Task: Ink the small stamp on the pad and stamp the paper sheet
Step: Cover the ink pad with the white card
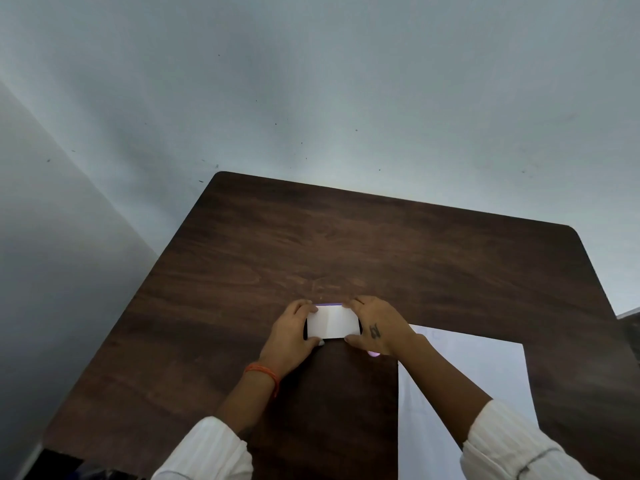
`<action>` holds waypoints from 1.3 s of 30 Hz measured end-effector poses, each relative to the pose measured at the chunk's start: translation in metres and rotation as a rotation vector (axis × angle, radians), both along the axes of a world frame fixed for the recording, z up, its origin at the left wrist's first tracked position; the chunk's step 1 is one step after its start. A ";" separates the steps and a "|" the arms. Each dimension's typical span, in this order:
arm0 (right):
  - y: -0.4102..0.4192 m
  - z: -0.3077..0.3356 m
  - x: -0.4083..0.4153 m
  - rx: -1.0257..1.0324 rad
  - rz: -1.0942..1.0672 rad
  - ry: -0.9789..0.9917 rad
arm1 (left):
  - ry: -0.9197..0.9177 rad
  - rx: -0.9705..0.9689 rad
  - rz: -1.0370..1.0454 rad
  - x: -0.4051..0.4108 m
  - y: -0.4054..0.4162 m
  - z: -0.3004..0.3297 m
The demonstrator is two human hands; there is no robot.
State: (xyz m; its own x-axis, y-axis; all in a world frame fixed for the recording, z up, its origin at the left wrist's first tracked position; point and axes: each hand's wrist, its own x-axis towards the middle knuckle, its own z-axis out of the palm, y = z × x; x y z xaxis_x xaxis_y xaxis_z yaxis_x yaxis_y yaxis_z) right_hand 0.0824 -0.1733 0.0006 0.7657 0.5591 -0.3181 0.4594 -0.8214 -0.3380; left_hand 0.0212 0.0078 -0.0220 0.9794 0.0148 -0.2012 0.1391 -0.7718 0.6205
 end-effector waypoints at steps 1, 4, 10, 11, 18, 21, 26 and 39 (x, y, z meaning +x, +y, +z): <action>0.001 0.000 0.000 0.003 -0.002 0.001 | 0.011 0.013 -0.003 0.001 0.001 0.001; 0.002 0.001 0.001 0.003 -0.012 0.012 | 0.027 0.038 0.002 0.001 0.001 0.002; -0.001 -0.002 -0.001 0.028 -0.021 0.015 | -0.040 0.030 0.000 -0.005 0.000 -0.001; -0.001 -0.003 -0.001 0.035 -0.021 0.014 | -0.054 0.025 0.000 -0.005 0.000 0.000; -0.001 -0.007 -0.003 0.062 -0.042 0.004 | -0.095 -0.013 0.031 -0.011 0.004 -0.003; -0.001 -0.009 -0.004 0.060 -0.044 0.026 | -0.064 0.006 0.039 -0.012 0.005 -0.005; -0.002 -0.010 -0.004 0.076 -0.045 0.036 | -0.033 0.039 0.029 -0.011 0.006 -0.009; -0.005 -0.018 -0.010 0.181 -0.157 0.078 | 0.001 0.040 -0.001 -0.003 0.011 -0.009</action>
State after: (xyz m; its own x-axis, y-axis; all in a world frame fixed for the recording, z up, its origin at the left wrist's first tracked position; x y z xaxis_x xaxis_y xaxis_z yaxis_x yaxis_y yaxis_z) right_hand 0.0722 -0.1781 -0.0178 0.8246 0.4889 -0.2847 0.2982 -0.8033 -0.5155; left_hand 0.0179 0.0187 -0.0309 0.9792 0.0216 -0.2015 0.1388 -0.7959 0.5893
